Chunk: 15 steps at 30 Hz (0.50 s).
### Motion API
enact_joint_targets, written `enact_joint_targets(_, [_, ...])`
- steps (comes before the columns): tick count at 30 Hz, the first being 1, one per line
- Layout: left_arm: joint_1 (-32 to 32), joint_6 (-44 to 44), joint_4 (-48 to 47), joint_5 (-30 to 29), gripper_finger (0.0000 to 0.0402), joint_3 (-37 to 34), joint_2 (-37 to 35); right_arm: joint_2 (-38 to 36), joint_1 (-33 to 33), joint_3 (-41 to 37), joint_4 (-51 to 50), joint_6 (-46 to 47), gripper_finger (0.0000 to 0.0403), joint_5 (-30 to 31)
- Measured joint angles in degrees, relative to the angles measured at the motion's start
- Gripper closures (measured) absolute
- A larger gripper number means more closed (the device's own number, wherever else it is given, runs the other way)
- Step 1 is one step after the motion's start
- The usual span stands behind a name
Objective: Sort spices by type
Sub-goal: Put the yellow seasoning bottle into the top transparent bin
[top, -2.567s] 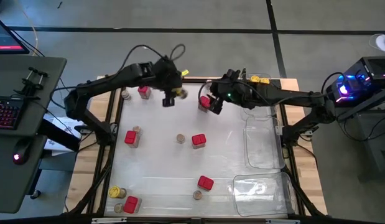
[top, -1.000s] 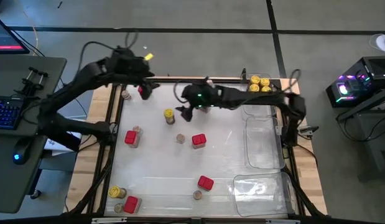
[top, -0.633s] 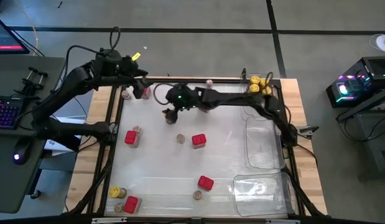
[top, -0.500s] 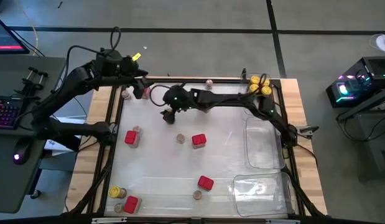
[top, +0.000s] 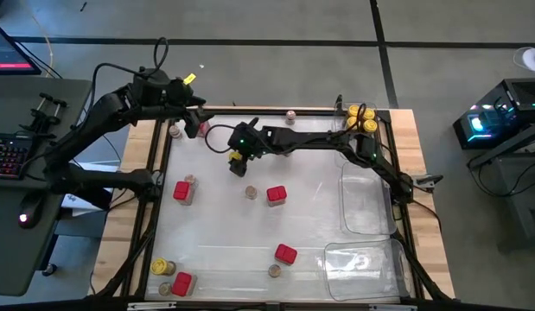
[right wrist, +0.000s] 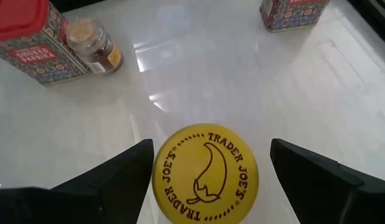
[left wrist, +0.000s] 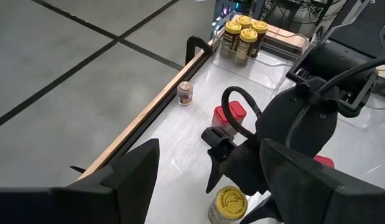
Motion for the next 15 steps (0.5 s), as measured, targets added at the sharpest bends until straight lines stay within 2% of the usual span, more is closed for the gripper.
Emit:
enact_joint_targets(6, [0.0, 0.5, 0.1, 0.0, 0.0136, 0.0, 0.0, 0.5, 0.0, 0.0, -0.4, -0.8, 0.0104, -1.7])
enact_joint_targets(15, [0.0, 0.5, 0.1, 0.0, 0.0136, 0.0, 0.0, 2.3, 0.0, 0.0, 1.2, 1.8, 0.0182, -3.1])
